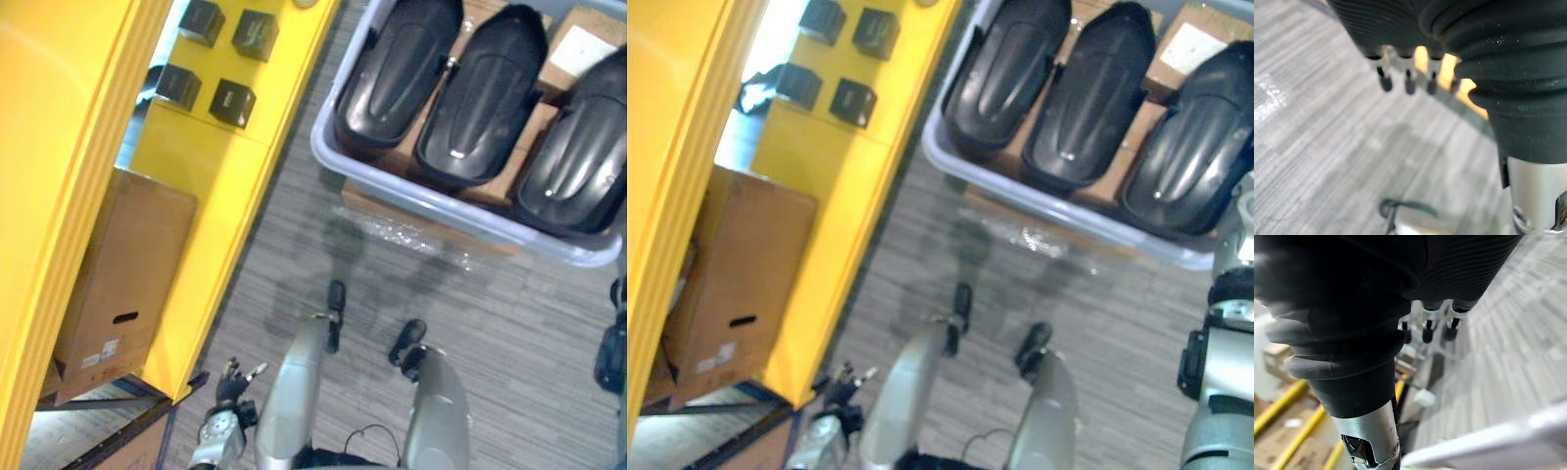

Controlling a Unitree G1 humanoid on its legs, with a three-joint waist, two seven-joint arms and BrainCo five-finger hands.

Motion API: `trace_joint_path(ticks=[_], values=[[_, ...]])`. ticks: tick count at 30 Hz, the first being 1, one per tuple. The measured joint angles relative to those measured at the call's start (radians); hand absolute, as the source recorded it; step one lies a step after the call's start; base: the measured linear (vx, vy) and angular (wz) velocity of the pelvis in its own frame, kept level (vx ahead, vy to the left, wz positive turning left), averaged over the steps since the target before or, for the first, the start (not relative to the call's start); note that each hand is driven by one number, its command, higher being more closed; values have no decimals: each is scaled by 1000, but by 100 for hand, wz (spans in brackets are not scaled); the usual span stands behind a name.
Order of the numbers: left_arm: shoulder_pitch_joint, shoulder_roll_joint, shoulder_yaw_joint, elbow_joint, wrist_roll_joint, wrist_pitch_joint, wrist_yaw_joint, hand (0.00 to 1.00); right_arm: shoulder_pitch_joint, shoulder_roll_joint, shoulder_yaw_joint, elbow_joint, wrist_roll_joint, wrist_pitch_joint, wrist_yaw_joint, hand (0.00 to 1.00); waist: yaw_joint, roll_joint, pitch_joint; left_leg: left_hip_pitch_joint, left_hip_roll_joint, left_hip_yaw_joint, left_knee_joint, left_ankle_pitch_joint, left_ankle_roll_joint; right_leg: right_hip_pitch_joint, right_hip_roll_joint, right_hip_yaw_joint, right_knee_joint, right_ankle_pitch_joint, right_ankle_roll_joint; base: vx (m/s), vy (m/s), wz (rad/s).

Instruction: Walk over and take plastic housings, then place them on the shelf

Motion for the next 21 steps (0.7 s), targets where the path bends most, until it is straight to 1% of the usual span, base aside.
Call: trace_joint_path(ticks=[1, 4, 6, 9, 13, 14, 16, 17, 20, 21], values=[[-6, -1, -5, 0, -4, -2, 0, 0, 0, 0, 6, 21, 9, 25, 0, 0, 10, 0, 0, -8, 1, 0, 9, 0, 0, -6, -1, 0, 7, -2, -1, 0, 0, 0], [-11, -4, -7, -2, -5, -8, 0, 0, -5, 0, 16, 29, 35, 52, 6, 0, 20, 0, 0, -26, 1, 0, 17, 0, 0, -24, -7, -4, 23, -7, -4, -22, 2, 4], [-11, -9, -6, -8, -9, -8, 0, 0, -11, 0, 17, 43, 39, 75, 29, 0, 33, 2, -1, -34, -2, 1, 18, 0, 0, -37, -16, -4, 39, -14, -6, -41, 2, 2], [-10, -13, -7, -10, -35, -9, -2, 0, -18, -1, 50, 49, 40, 97, 67, 0, 36, 8, -5, -55, -5, -3, 32, -1, 0, -55, -23, -9, 60, -22, -7, -45, 0, 5], [-10, -17, -7, -13, -46, -14, -2, 0, -22, -14, 79, 51, 39, 115, 84, 0, 39, 12, -6, -72, -13, -5, 33, 0, 1, -76, -35, -11, 78, -29, -3, -38, 3, 6], [-10, -18, -7, -14, -48, -14, -2, 0, -28, -28, 89, 50, 40, 128, 90, 100, 39, 16, -8, -81, -14, -6, 37, 0, 1, -83, -37, -12, 82, -30, -4, -23, 6, 5], [-10, -21, -7, -15, -63, -16, -9, 0, -41, -47, 104, 50, 39, 145, 101, 100, 39, 24, -14, -100, -15, -9, 46, 0, 1, -99, -41, -14, 92, -30, -5, -22, 9, 4], [-10, -22, -7, -15, -73, -16, -11, 0, -43, -50, 104, 50, 39, 149, 101, 100, 39, 24, -14, -102, -17, -9, 46, 0, 1, -102, -43, -14, 94, -31, -5, -13, 6, 6], [-10, -25, -5, -22, -78, -19, -22, 0, -43, -84, 110, 51, 39, 215, 107, 100, 41, 24, -14, -102, -21, -9, 48, -1, 1, -103, -50, -16, 104, -35, -6, -4, -2, 4], [-10, -29, 3, -30, -78, -20, -24, 0, -42, -100, 126, 52, 40, 238, 119, 100, 41, 24, -14, -102, -21, -9, 48, -1, 1, -103, -50, -17, 105, -35, -6, 0, 0, 0]])
